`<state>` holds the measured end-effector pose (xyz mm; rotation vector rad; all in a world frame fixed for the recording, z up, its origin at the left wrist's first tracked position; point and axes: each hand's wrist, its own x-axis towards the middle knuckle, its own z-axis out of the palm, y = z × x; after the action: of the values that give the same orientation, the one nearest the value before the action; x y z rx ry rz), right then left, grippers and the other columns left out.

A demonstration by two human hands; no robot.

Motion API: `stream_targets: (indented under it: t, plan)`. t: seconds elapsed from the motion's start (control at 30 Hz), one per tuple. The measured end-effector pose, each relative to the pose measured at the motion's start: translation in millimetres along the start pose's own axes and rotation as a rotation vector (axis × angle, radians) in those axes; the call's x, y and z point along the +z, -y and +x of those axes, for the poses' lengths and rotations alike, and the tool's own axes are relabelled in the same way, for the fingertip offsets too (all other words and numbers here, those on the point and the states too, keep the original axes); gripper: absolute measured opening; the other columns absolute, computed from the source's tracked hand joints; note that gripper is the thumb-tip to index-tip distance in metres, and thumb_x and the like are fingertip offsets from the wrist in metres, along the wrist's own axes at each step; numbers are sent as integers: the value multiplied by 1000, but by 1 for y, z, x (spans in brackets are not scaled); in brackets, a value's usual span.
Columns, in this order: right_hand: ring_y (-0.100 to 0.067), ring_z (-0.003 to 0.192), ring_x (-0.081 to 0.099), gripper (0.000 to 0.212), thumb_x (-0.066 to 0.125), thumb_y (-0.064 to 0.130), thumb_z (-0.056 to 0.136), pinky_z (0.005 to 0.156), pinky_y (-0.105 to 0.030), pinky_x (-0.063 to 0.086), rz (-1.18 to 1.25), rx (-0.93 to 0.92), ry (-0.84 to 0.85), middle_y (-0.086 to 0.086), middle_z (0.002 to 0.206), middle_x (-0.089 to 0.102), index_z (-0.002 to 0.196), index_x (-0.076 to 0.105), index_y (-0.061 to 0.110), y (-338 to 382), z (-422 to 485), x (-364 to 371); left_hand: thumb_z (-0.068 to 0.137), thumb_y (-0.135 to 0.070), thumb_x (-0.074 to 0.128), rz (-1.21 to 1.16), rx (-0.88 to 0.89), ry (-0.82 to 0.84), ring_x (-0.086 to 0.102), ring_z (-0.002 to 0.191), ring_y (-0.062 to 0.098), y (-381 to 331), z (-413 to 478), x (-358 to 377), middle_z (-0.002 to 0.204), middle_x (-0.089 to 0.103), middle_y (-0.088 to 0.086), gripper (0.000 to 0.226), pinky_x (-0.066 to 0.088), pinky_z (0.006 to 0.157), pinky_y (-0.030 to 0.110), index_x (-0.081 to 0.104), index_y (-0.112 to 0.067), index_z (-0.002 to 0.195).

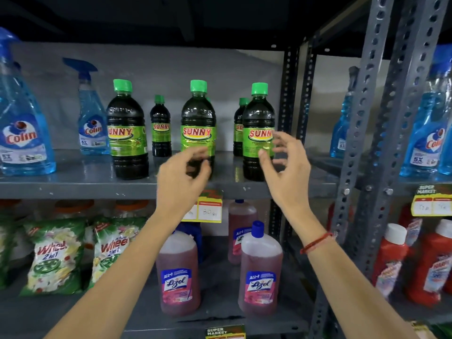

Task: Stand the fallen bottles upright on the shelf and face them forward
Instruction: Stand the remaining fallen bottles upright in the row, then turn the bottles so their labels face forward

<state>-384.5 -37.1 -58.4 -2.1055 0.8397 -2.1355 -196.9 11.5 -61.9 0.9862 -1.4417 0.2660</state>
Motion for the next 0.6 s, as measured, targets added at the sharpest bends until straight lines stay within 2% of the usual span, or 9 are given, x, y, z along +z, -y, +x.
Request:
stream_targets:
  t: [0.03, 0.1, 0.17, 0.23, 0.27, 0.33, 0.4, 0.53, 0.6]
  plan:
    - [-13, 96, 57, 39, 65, 15, 90, 78, -29, 56, -4, -44, 36, 2, 108, 53, 127, 54, 7, 11, -1, 8, 80, -19, 58, -22, -18, -51, 63, 92, 9, 8, 3, -8, 103, 67, -3, 36, 55, 77, 34, 59, -16, 116]
    - [-13, 101, 55, 50, 67, 20, 88, 79, -26, 54, 4, -44, 169, 2, 114, 51, 134, 49, 11, 27, 1, 29, 77, -21, 60, -63, -85, -11, 56, 104, 8, 24, 13, -20, 119, 58, 1, 56, 51, 79, 29, 45, -16, 130]
    - [-14, 118, 48, 72, 70, 28, 86, 93, -31, 50, 20, 37, 337, -1, 132, 45, 147, 33, 16, 35, 5, 49, 76, -23, 65, -86, -139, 184, 47, 119, 13, 38, 25, -28, 136, 45, 4, 81, 46, 88, 30, 23, -17, 145]
    - [-18, 137, 36, 89, 70, 31, 86, 110, -41, 39, 53, 119, 494, -4, 151, 33, 154, 14, 19, 36, 9, 65, 78, -21, 71, -100, -194, 436, 41, 123, 11, 48, 35, -31, 138, 38, -4, 96, 37, 98, 30, 5, -23, 149]
    - [-18, 141, 32, 92, 70, 31, 87, 113, -44, 35, 71, 136, 552, -4, 154, 31, 155, 8, 20, 34, 10, 71, 77, -24, 73, -108, -216, 539, 42, 123, 9, 52, 39, -30, 138, 39, -7, 101, 36, 102, 31, 2, -28, 149]
    - [-17, 138, 40, 95, 68, 27, 89, 113, -45, 35, 83, 155, 615, -2, 152, 40, 154, -2, 27, 27, 10, 79, 69, -38, 75, -140, -252, 641, 45, 124, 9, 61, 44, -30, 140, 45, -5, 107, 37, 106, 41, 1, -39, 146]
    - [-19, 132, 49, 96, 66, 26, 90, 110, -46, 39, 71, 186, 621, -2, 147, 48, 151, -8, 37, 21, 8, 84, 65, -42, 76, -185, -279, 672, 47, 124, 9, 67, 48, -31, 138, 49, -4, 108, 37, 106, 46, 3, -45, 144]
    - [-20, 132, 50, 95, 65, 30, 91, 110, -47, 39, 67, 196, 604, -2, 147, 48, 151, -8, 39, 19, 7, 87, 64, -37, 79, -231, -275, 712, 49, 123, 13, 70, 52, -33, 137, 51, -4, 110, 38, 105, 48, 4, -49, 143]
    - [-20, 131, 50, 95, 65, 30, 91, 110, -47, 39, 70, 198, 599, -2, 148, 47, 148, -10, 43, 20, 8, 87, 67, -25, 80, -263, -287, 732, 50, 122, 12, 72, 54, -34, 137, 51, -2, 111, 40, 104, 47, 3, -48, 143]
